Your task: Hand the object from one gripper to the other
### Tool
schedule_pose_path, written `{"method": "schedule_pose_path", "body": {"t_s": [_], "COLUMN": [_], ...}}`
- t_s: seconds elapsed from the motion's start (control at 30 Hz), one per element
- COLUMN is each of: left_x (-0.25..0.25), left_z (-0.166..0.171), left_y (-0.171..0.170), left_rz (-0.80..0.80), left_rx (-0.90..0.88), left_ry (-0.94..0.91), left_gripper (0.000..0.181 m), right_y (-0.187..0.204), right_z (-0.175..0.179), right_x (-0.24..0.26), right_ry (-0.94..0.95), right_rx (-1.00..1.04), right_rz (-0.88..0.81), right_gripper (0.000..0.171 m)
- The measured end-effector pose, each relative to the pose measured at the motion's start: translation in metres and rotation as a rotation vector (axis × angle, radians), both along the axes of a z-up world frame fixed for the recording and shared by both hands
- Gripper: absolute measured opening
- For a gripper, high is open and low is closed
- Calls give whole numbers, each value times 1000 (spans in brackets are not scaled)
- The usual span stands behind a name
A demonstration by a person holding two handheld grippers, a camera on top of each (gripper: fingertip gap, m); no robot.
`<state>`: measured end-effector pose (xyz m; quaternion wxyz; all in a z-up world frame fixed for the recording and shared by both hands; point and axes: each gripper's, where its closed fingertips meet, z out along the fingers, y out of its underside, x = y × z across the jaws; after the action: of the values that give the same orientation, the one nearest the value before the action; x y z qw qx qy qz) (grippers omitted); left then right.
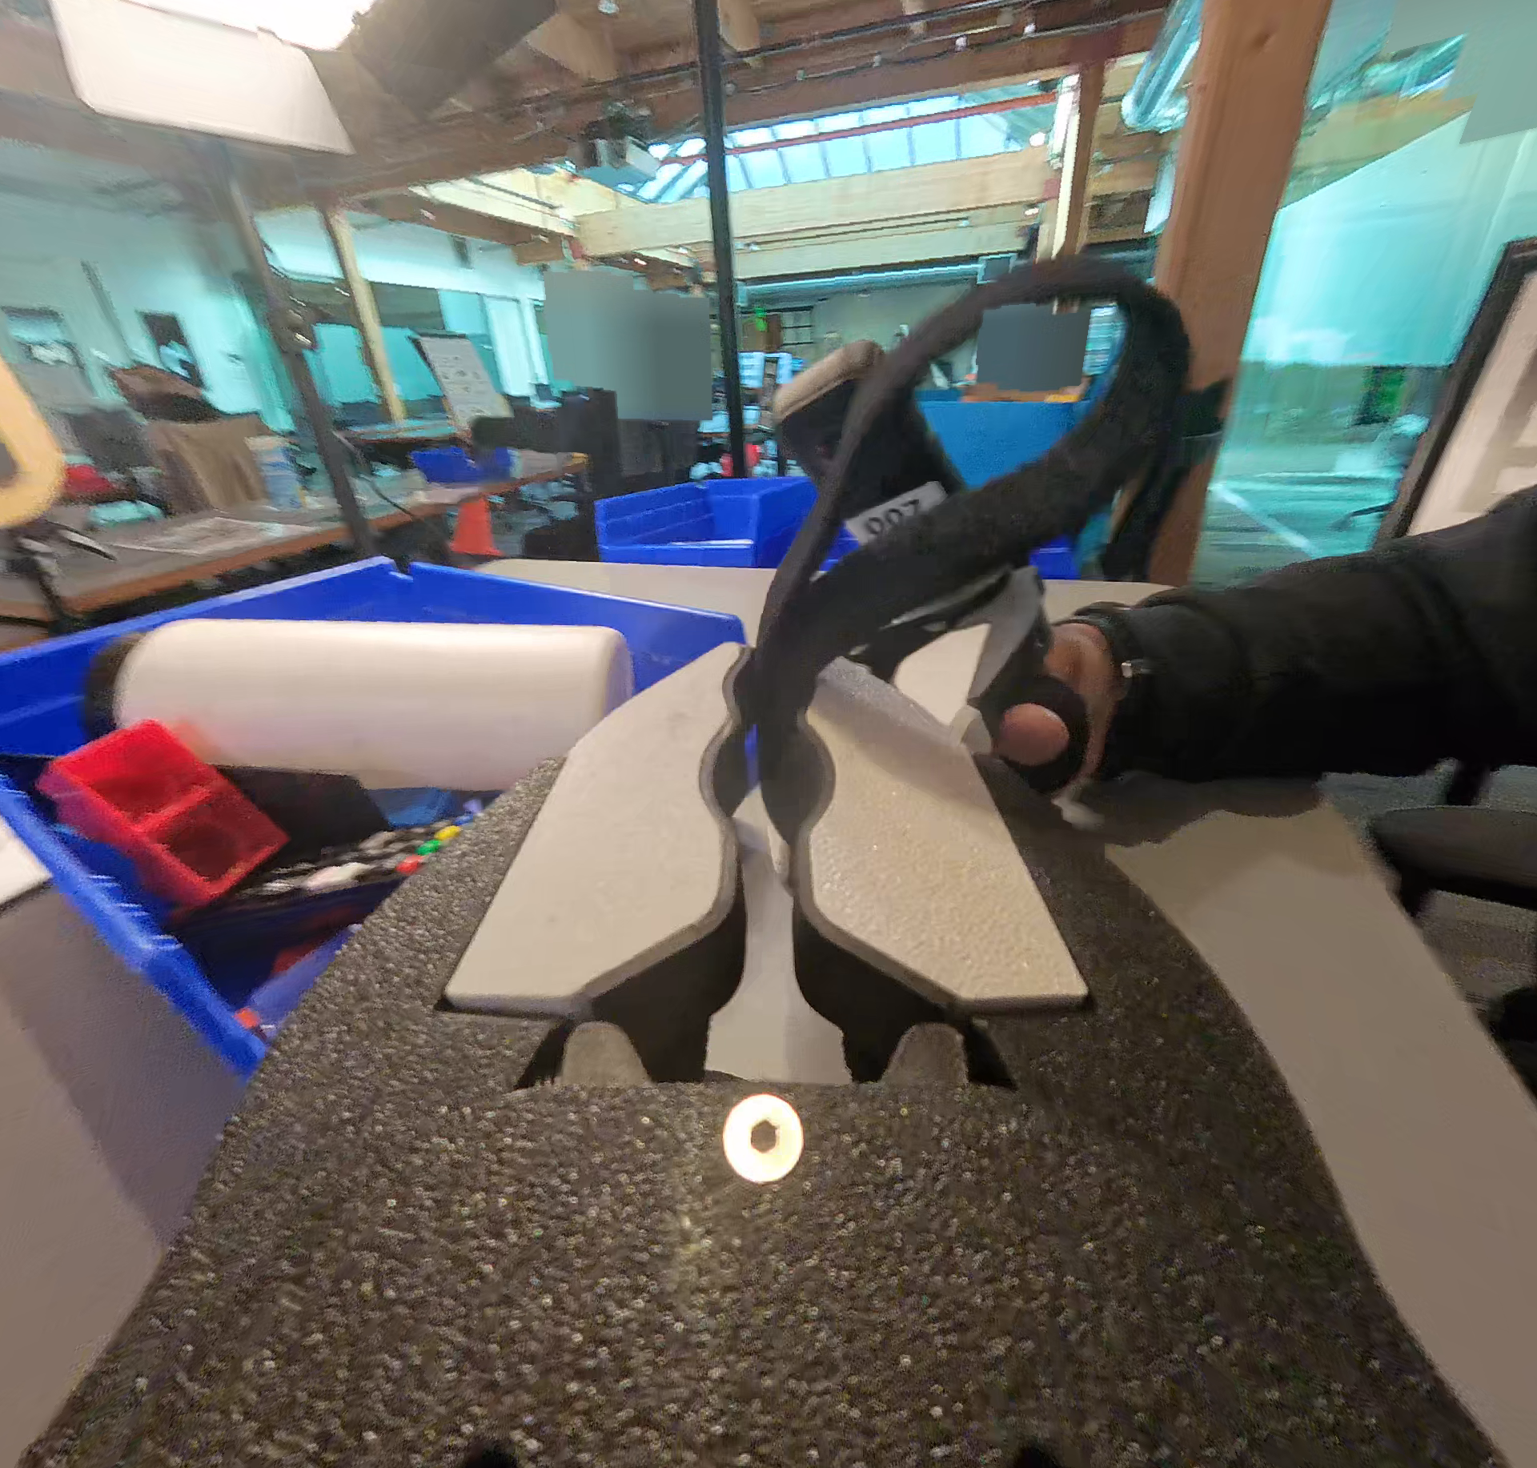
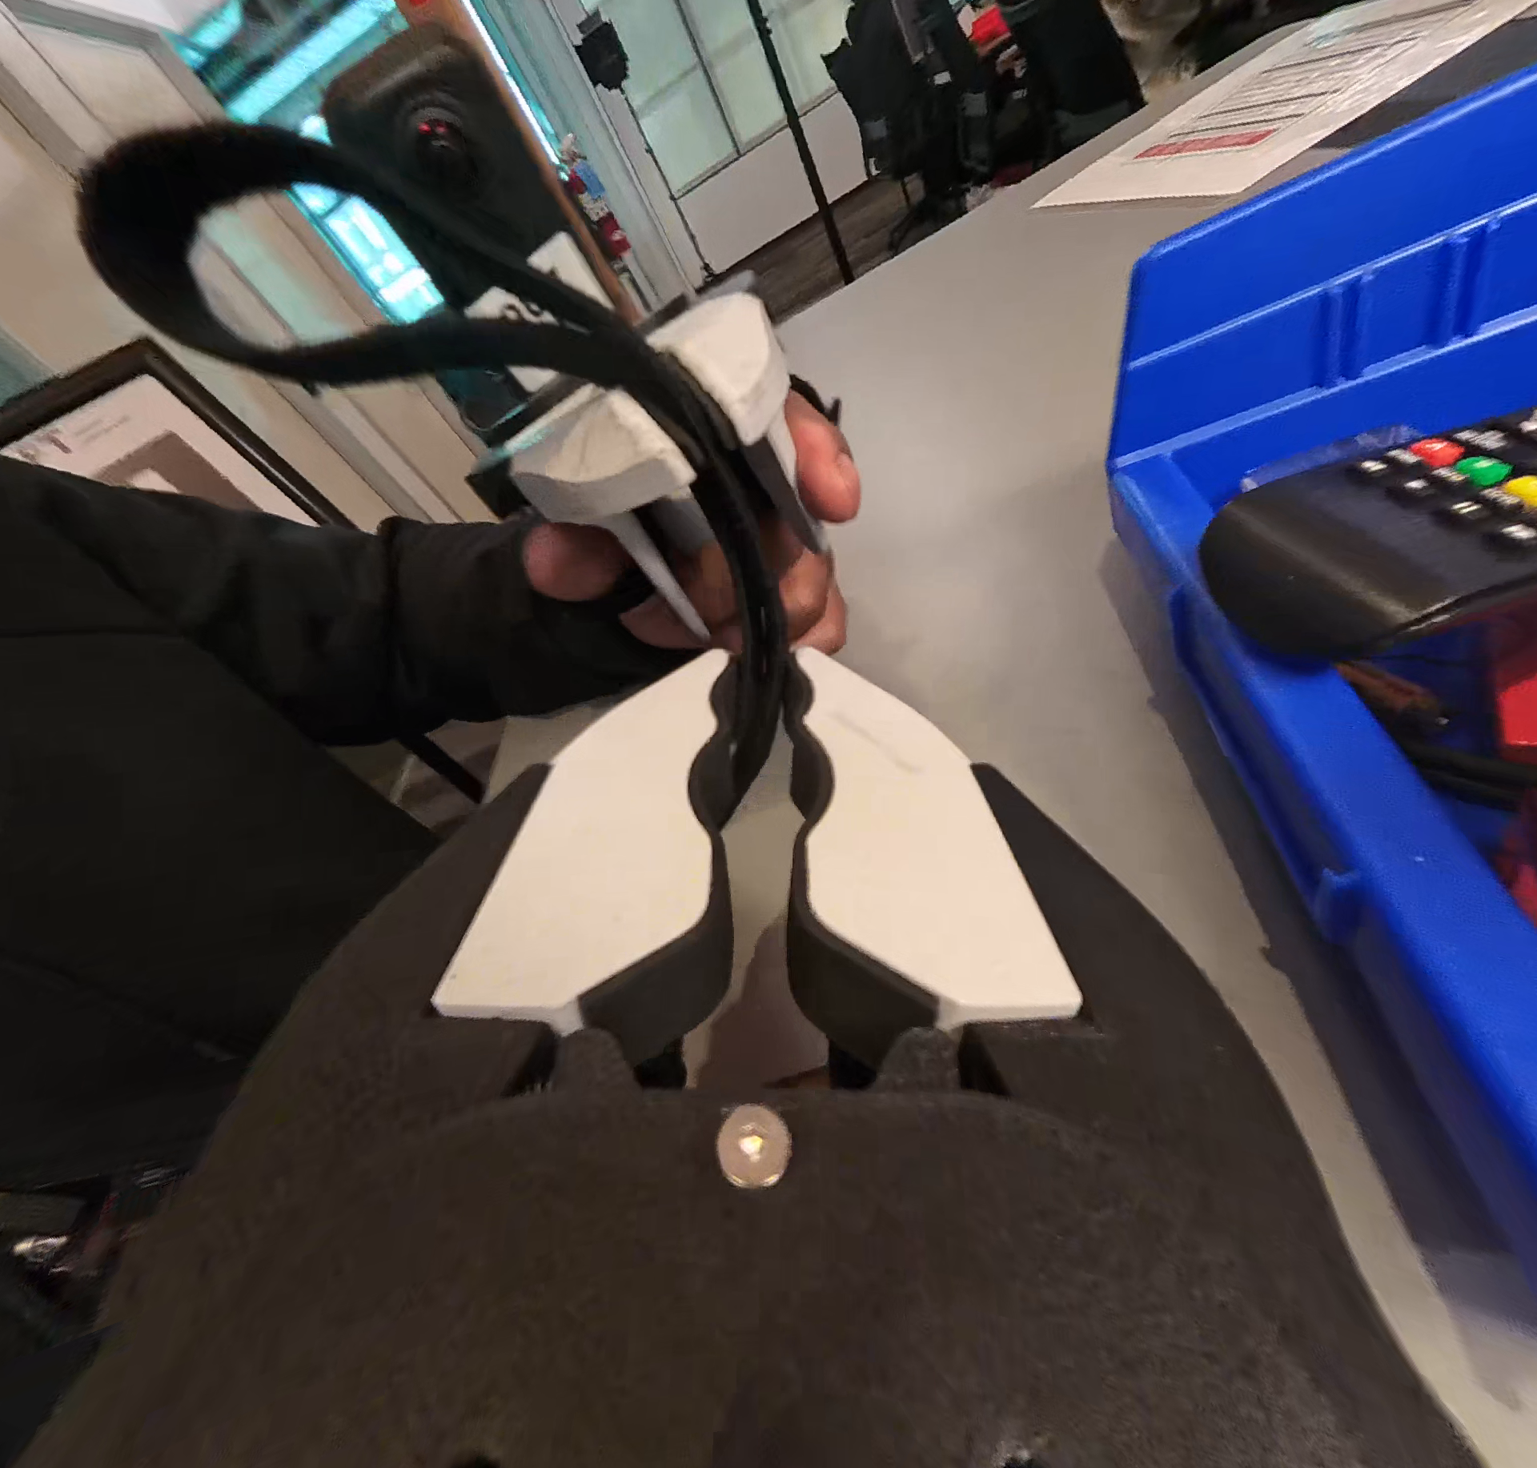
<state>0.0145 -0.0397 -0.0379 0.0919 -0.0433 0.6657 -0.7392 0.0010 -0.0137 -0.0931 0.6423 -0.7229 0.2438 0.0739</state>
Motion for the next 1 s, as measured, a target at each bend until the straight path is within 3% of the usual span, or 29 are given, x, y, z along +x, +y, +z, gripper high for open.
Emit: {"method": "schedule_pose_path", "body": {"t_s": [0.13,0.27,0.43,0.57,0.67,0.8,1.0], "left_x": [16,33,29,16,-2,-19,-15], "left_z": [18,36,61,62,42,19,-1], "left_y": [15,37,55,52,34,16,8], "left_rz": [188,406,565,649,612,526,542], "left_rx": [-21,-39,-34,110,251,319,455], "left_ry": [-114,-243,-534,-941,-1264,-1383,-1575], "left_gripper": [6,6,6,6,6,5,5], "right_y": [-12,-19,-9,0,-2,-10,-7], "right_z": [0,12,16,23,33,43,40], "right_x": [19,25,13,-4,-11,-14,-19], "right_ry": [-259,-581,-663,-497,-195,107,188], "right_rx": [-149,-283,-299,-140,45,247,229], "right_rz": [-154,-260,-215,-91,18,131,171], "right_gripper": [28,30,30,31,37,42,49]}}
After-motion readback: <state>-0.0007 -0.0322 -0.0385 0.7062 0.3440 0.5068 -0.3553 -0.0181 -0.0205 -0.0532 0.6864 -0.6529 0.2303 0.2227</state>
